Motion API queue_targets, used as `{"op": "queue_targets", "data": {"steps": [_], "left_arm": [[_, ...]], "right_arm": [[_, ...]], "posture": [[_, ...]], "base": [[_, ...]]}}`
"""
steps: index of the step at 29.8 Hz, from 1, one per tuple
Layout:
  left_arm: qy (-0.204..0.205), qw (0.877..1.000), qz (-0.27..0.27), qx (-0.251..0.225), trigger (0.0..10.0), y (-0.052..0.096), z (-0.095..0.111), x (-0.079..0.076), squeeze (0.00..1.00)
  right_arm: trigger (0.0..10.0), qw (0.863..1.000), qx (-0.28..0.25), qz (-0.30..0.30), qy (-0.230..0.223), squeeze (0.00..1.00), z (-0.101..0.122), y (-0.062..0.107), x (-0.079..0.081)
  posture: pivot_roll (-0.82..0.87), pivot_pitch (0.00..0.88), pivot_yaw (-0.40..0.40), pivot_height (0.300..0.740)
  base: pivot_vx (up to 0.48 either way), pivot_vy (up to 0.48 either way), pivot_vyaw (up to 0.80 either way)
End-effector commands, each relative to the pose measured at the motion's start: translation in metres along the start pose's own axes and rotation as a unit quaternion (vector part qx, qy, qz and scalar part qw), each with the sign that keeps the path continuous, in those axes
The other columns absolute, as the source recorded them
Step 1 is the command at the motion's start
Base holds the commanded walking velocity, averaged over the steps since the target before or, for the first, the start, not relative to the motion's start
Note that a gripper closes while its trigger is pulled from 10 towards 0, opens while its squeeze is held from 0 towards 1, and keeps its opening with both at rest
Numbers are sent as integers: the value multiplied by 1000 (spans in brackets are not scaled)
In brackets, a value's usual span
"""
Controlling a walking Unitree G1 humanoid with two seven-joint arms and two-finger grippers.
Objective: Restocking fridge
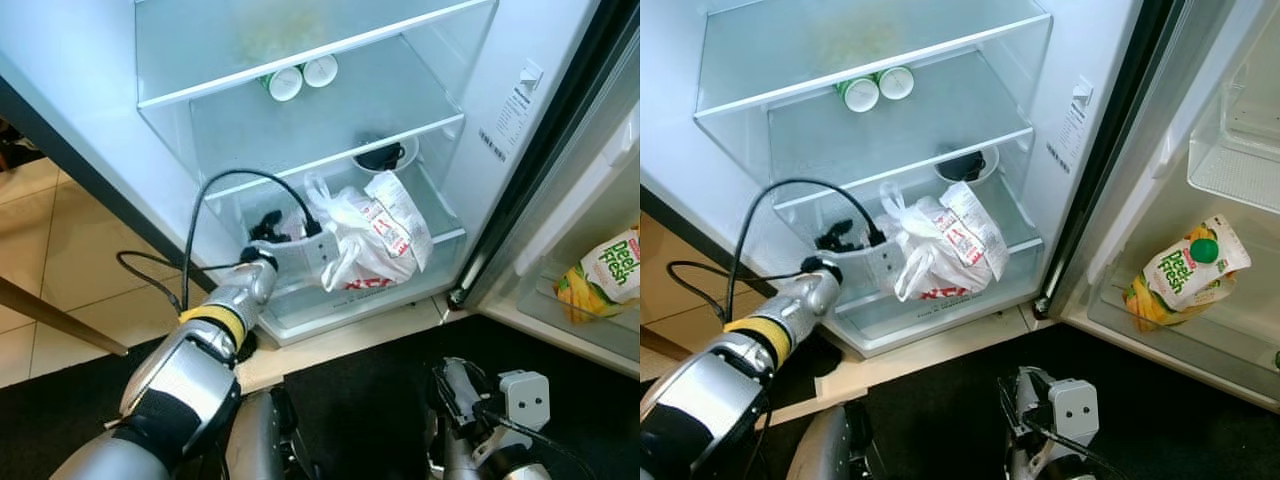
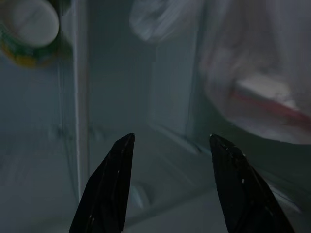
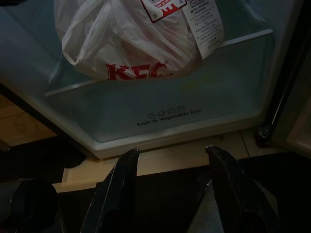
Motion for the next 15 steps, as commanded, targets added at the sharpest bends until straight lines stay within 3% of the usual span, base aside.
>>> {"op": "queue_targets", "data": {"steps": [1, 2, 3, 4, 5, 6, 7, 8, 9, 10, 11, 13, 15], "left_arm": [[43, 998, -36, 12, 10000, 3, -9, -14, 0], [43, 998, -36, 12, 10000, 3, -9, -14, 0], [65, 994, -80, -20, 10000, 7, 5, -31, 0], [105, 983, -142, -48, 10000, 13, 20, -53, 0], [105, 983, -142, -48, 10000, 13, 20, -53, 0], [147, 967, -197, -71, 10000, 22, 33, -74, 0], [147, 967, -197, -71, 10000, 22, 33, -74, 0], [212, 944, -237, -82, 10000, 30, 42, -88, 0], [212, 944, -237, -82, 10000, 30, 42, -88, 0], [306, 911, -262, -84, 10000, 38, 48, -101, 0], [306, 911, -262, -84, 10000, 38, 48, -101, 0], [366, 883, -280, -87, 10000, 49, 49, -117, 0], [377, 856, -337, -110, 10000, 78, 52, -151, 0]], "right_arm": [[10000, 993, 110, -36, -31, 0, -60, 23, -9], [10000, 993, 110, -36, -31, 0, -60, 23, -9], [10000, 993, 112, -35, -33, 0, -60, 22, -8], [10000, 993, 109, -34, -37, 0, -59, 21, -6], [10000, 993, 109, -34, -37, 0, -59, 21, -6], [10000, 993, 108, -34, -39, 0, -58, 20, -5], [10000, 993, 108, -34, -39, 0, -58, 20, -5], [10000, 992, 110, -37, -43, 0, -60, 19, -6], [10000, 992, 110, -37, -43, 0, -60, 19, -6], [10000, 991, 118, -44, -46, 0, -65, 18, -10], [10000, 991, 118, -44, -46, 0, -65, 18, -10], [10000, 989, 134, -49, -42, 0, -73, 18, -16], [10000, 985, 162, -59, -33, 0, -85, 16, -29]], "posture": [[-186, 417, 163, 468], [-186, 417, 163, 468], [-182, 417, 163, 468], [-180, 419, 164, 468], [-180, 419, 164, 468], [-173, 415, 164, 468], [-173, 415, 164, 468], [-159, 398, 162, 468], [-159, 398, 162, 468], [-134, 368, 153, 468], [-134, 368, 153, 468], [-115, 350, 152, 468], [-70, 286, 131, 468]], "base": [[0, 0, 0], [0, 0, 0], [0, 0, 0], [0, 0, 0], [0, 0, 0], [0, 0, 0], [0, 0, 0], [0, 0, 0], [0, 0, 0], [0, 0, 0], [0, 0, 0], [0, 0, 0], [0, 0, 0]]}}
Point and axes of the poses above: a point about 5 cm out from each wrist's last joint towards the gripper, its own y axis pointing back from the gripper into the wrist, its own z axis along the axis of the wrist's last joint, x = y × z, the point moved 6 cm from there along -y, pointing out of the wrist towards the gripper, and after that the axes turned 15 degrees about -y, right-handed, at the moved point
